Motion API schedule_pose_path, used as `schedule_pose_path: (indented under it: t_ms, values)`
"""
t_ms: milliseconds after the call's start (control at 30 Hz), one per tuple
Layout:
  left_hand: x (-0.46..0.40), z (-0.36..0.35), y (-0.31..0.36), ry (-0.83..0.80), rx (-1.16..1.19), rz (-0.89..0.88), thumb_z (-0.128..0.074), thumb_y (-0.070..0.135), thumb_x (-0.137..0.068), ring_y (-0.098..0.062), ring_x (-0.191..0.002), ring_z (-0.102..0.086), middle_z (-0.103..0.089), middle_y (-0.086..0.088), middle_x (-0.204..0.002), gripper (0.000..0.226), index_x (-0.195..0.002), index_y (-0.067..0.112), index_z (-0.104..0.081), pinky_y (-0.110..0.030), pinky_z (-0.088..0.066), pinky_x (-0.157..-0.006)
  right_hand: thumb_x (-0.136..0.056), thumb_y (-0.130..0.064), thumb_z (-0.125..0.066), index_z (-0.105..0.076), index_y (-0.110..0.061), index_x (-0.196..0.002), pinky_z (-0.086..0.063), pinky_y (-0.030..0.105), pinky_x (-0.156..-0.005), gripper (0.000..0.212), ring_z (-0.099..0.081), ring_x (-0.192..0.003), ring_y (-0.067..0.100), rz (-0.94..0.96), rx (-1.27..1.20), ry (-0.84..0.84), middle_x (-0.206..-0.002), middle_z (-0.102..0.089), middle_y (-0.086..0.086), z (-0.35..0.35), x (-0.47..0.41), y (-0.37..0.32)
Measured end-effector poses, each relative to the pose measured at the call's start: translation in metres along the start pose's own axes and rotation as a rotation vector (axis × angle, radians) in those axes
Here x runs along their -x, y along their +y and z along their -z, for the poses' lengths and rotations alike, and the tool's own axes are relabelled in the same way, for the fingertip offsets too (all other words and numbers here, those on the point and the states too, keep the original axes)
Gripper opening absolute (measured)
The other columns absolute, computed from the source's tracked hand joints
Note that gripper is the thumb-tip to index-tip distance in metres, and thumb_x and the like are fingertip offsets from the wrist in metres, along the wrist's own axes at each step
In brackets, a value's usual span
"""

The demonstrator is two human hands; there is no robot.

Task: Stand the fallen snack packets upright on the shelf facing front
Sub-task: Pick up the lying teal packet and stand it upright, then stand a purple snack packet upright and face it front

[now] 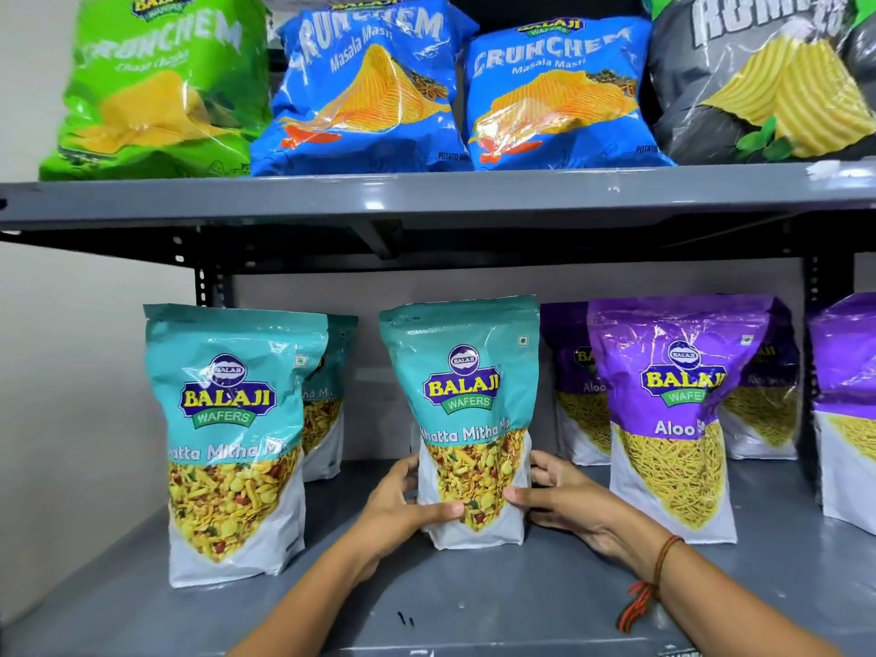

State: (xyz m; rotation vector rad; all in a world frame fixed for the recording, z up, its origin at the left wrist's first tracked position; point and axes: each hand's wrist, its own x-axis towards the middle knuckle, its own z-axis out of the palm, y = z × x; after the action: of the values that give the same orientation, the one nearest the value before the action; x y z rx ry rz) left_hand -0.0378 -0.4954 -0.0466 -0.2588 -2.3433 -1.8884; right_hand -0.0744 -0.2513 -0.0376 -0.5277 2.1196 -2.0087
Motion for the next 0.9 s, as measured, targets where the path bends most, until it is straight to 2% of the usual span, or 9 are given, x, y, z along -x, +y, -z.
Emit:
schedule_pose_path:
  t_ms: [200,300,367,467,533,633,700,767,900]
  values:
    - [0.018,0.019,0.001,-0.017,-0.038,-0.007,-0.092,0.022,-0.061,-0.014,-0.11,-0.067,-0.067,0.003,-0.12,0.084,-0.134,0.021,-0.049,-0.017,-0.055,-0.078,-0.078,-0.012,-0.079,-0.057,-0.023,-0.126,-0.058,0.028,-0.085,0.054,-0.07,-0.11,0.013,0.019,0.017,-0.006,-0.124,-0.071,-0.003,-0.02,0.011,-0.001]
    - [0.025,0.021,0.002,-0.035,-0.037,0.001,-0.09,0.018,-0.064,-0.011,-0.106,-0.068,-0.066,-0.001,-0.124,0.086,-0.138,0.018,-0.046,-0.015,-0.056,-0.074,-0.078,-0.009,-0.079,-0.057,-0.021,-0.127,-0.056,0.034,-0.094,0.056,-0.069,-0.112,0.016,0.016,0.005,-0.003,-0.125,-0.071,-0.001,-0.025,0.013,0.001]
    - [0.031,0.016,0.01,-0.022,-0.046,-0.021,-0.091,0.021,-0.061,-0.009,-0.11,-0.063,-0.059,0.0,-0.136,0.097,-0.143,0.019,-0.039,-0.015,-0.054,-0.081,-0.077,-0.006,-0.079,-0.055,-0.017,-0.129,-0.054,0.038,-0.099,0.058,-0.068,-0.114,0.02,0.032,0.0,0.017,-0.126,-0.07,0.004,-0.026,0.014,0.002]
    - [0.041,0.001,0.032,0.336,-0.065,-0.182,-0.094,0.043,-0.047,-0.013,-0.133,-0.046,-0.042,0.004,-0.15,0.126,-0.151,0.029,-0.024,-0.036,-0.043,-0.109,-0.074,-0.019,-0.083,-0.049,-0.021,-0.135,-0.048,0.036,-0.106,0.071,-0.06,-0.123,0.021,0.173,0.147,0.12,-0.134,-0.062,0.005,-0.03,0.019,-0.007]
    - [0.05,-0.018,0.057,0.539,-0.083,-0.391,-0.09,0.047,-0.051,-0.01,-0.134,-0.043,-0.041,0.004,-0.15,0.115,-0.148,0.029,-0.031,-0.038,-0.038,-0.113,-0.077,-0.021,-0.081,-0.049,-0.026,-0.134,-0.046,0.036,-0.106,0.066,-0.055,-0.125,0.017,0.318,0.223,0.268,-0.136,-0.057,0.0,-0.034,0.032,-0.021]
    - [0.057,-0.064,0.093,0.655,-0.161,-0.694,-0.085,0.032,-0.069,-0.008,-0.134,-0.039,-0.042,0.0,-0.147,0.09,-0.146,0.018,-0.039,-0.027,-0.031,-0.115,-0.08,-0.018,-0.078,-0.057,-0.028,-0.124,-0.053,0.028,-0.093,0.05,-0.06,-0.114,0.01,0.612,0.312,0.605,-0.124,-0.063,-0.004,-0.021,0.063,-0.044]
    - [0.057,-0.098,0.105,0.625,-0.174,-0.817,-0.081,0.029,-0.074,-0.007,-0.142,-0.032,-0.039,0.001,-0.151,0.083,-0.145,0.016,-0.04,-0.021,-0.024,-0.118,-0.082,-0.018,-0.076,-0.06,-0.024,-0.121,-0.053,0.024,-0.085,0.043,-0.061,-0.11,0.008,0.752,0.336,0.823,-0.118,-0.065,-0.004,0.001,0.084,-0.058]
    - [0.05,-0.129,0.108,0.49,-0.171,-0.81,-0.079,0.031,-0.076,-0.002,-0.141,-0.03,-0.037,0.008,-0.151,0.083,-0.147,0.02,-0.038,-0.018,-0.022,-0.118,-0.082,-0.018,-0.074,-0.058,-0.023,-0.122,-0.052,0.025,-0.081,0.043,-0.06,-0.109,0.013,0.81,0.318,0.989,-0.119,-0.063,0.001,0.037,0.099,-0.064]
    - [0.018,-0.175,0.088,0.173,-0.256,-0.585,-0.085,0.035,-0.067,-0.007,-0.14,-0.032,-0.036,0.007,-0.149,0.103,-0.151,0.016,-0.029,-0.027,-0.027,-0.117,-0.076,-0.027,-0.078,-0.049,-0.016,-0.13,-0.047,0.01,-0.077,0.062,-0.057,-0.102,0.017,0.61,0.27,0.993,-0.131,-0.057,0.014,0.111,0.107,-0.048]
